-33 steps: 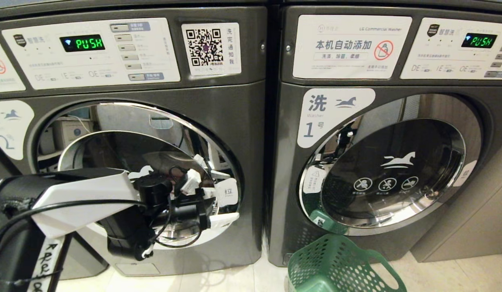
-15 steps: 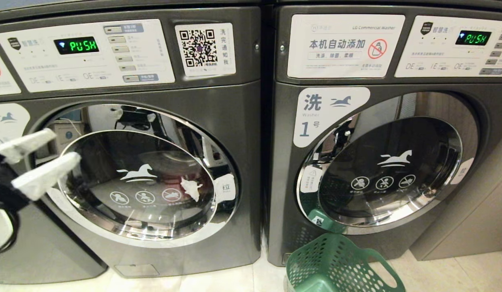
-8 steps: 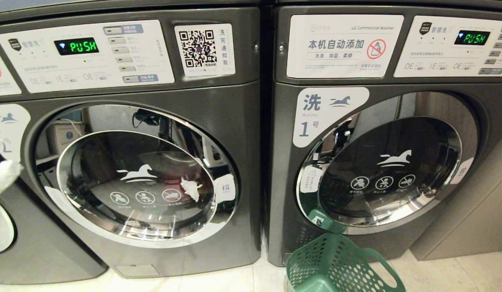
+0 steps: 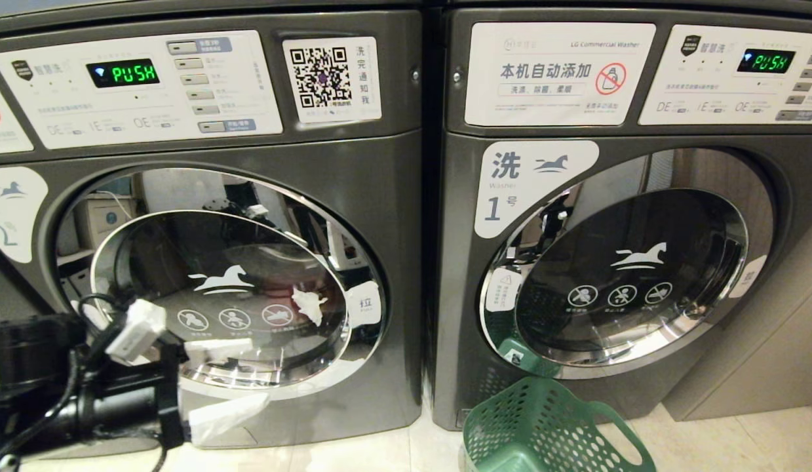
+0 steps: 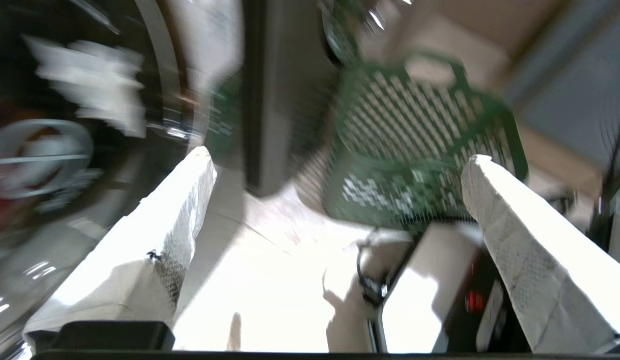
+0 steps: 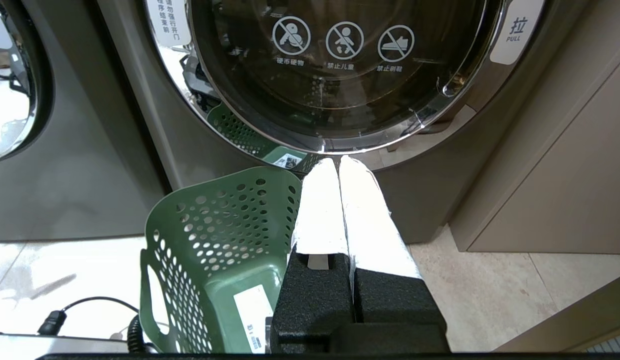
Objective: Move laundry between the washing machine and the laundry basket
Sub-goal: Open the lid of the washing machine
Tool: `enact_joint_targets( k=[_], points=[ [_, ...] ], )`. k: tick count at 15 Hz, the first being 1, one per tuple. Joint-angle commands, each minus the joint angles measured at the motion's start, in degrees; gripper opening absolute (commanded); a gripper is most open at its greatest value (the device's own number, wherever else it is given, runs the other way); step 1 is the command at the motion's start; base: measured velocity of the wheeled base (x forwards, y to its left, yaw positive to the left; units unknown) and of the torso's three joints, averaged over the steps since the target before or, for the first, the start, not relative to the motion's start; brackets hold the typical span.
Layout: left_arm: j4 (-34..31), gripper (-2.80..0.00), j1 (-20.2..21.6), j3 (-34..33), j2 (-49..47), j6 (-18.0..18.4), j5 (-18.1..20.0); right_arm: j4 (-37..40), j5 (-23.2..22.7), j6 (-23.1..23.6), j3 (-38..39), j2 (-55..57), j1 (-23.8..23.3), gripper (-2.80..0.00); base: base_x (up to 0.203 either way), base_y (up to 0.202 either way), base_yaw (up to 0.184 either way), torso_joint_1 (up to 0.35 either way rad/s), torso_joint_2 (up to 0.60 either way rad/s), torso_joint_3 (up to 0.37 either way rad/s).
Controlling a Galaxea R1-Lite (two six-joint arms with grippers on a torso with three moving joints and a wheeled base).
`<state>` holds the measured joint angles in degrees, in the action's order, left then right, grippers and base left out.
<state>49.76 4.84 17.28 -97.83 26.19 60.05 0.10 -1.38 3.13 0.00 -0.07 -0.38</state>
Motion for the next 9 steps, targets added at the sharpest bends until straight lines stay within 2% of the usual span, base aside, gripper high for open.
enact_joint_targets(
  k=[1,4,7,9],
  points=[
    [0.0,0.00,-3.7,1.3,-10.4,4.8,0.4,0.0,0.0,0.0,0.0,0.1,0.0,-2.80,0.000,0.000,0.000,0.000,0.00,0.000],
    [4.6,0.00,-6.5,7.3,-17.5,6.0,-0.1,0.0,0.0,0.0,0.0,0.1,0.0,-2.80,0.000,0.000,0.000,0.000,0.00,0.000],
    [7.0,0.00,-7.5,13.5,-22.3,5.8,-4.3,0.0,0.0,0.0,0.0,0.1,0.0,-2.80,0.000,0.000,0.000,0.000,0.00,0.000],
    [7.4,0.00,-8.7,17.8,-24.7,5.5,-4.9,0.0,0.0,0.0,0.0,0.1,0.0,-2.80,0.000,0.000,0.000,0.000,0.00,0.000]
  ],
)
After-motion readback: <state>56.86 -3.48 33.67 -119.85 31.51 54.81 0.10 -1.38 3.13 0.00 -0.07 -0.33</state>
